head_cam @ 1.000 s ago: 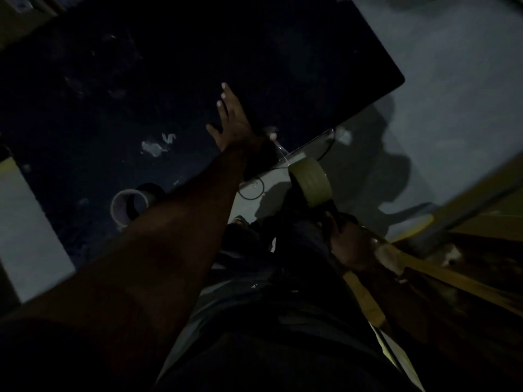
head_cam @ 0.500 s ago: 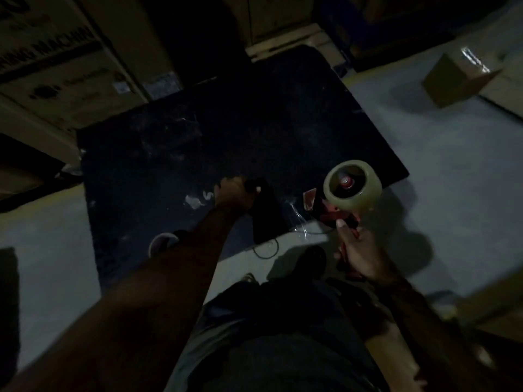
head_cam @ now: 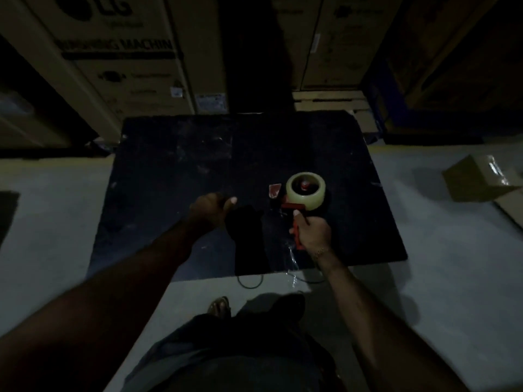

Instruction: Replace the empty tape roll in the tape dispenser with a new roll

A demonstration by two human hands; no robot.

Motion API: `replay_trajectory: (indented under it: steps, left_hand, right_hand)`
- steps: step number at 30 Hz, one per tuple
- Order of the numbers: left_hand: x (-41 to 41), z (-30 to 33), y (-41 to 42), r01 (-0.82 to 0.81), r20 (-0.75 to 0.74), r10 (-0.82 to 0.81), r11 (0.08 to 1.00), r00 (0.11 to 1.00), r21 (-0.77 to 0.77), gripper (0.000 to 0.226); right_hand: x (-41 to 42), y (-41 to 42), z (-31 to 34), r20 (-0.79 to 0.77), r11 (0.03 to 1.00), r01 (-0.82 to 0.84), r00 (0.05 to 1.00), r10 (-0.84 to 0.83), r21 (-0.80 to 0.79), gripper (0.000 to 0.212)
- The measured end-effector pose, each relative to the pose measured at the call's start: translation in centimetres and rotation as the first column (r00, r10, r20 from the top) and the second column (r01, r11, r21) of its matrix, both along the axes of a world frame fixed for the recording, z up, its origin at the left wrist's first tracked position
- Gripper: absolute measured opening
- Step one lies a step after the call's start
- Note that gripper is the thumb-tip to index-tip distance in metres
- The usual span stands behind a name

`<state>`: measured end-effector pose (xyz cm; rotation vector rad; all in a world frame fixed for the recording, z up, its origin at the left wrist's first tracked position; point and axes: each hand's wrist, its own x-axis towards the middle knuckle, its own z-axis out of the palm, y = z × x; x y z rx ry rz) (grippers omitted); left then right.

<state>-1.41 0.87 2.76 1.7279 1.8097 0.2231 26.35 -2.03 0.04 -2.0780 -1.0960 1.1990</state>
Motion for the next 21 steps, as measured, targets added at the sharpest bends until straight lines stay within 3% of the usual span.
replay_trajectory:
  steps: [3, 8, 12, 16, 19, 21]
  left_hand:
    - [-0.9, 1.0, 0.1, -0.021, 0.005, 0.021, 1.000, 1.000, -0.003, 0.055]
    - [-1.5, 1.2, 0.2, -0.066, 0.057, 0.067, 0.997, 0.996, -0.028, 0.057]
    - [-2.5, 2.0, 0.3, -0.036, 0.002, 0.036, 0.999, 0.999, -0.032, 0.052]
    - [-3.4, 3.1, 0.9, -0.009, -0.047, 0.009, 1.000, 0.999, -0.010, 0.050]
    - [-3.8, 3.6, 1.5, -0.092, -0.061, 0.096, 0.994, 0.994, 0.060, 0.060]
    - [-4.5, 3.5, 1.7, -0.135, -0.061, 0.140, 0.987, 0.988, 0.087, 0.065]
  right_hand:
    - [-1.0, 1.7, -1.0, 0.045, 0.993, -0.114, 0.992, 0.114, -0.005, 0.055]
    - [-1.8, 3.2, -2.2, 0.033, 0.983, -0.183, 0.982, 0.184, -0.023, 0.056]
    - [-2.7, 4.0, -3.0, -0.057, 0.972, -0.226, 0.973, 0.223, -0.058, 0.056]
    - [-4.5, 5.3, -3.7, -0.124, 0.974, -0.190, 0.977, 0.175, -0.123, 0.041]
    - [-5.6, 6.4, -3.9, -0.130, 0.963, -0.202, 0.975, 0.180, -0.177, 0.023]
    - [-6.2, 6.6, -3.8, -0.105, 0.942, -0.251, 0.967, 0.233, -0.223, 0.026]
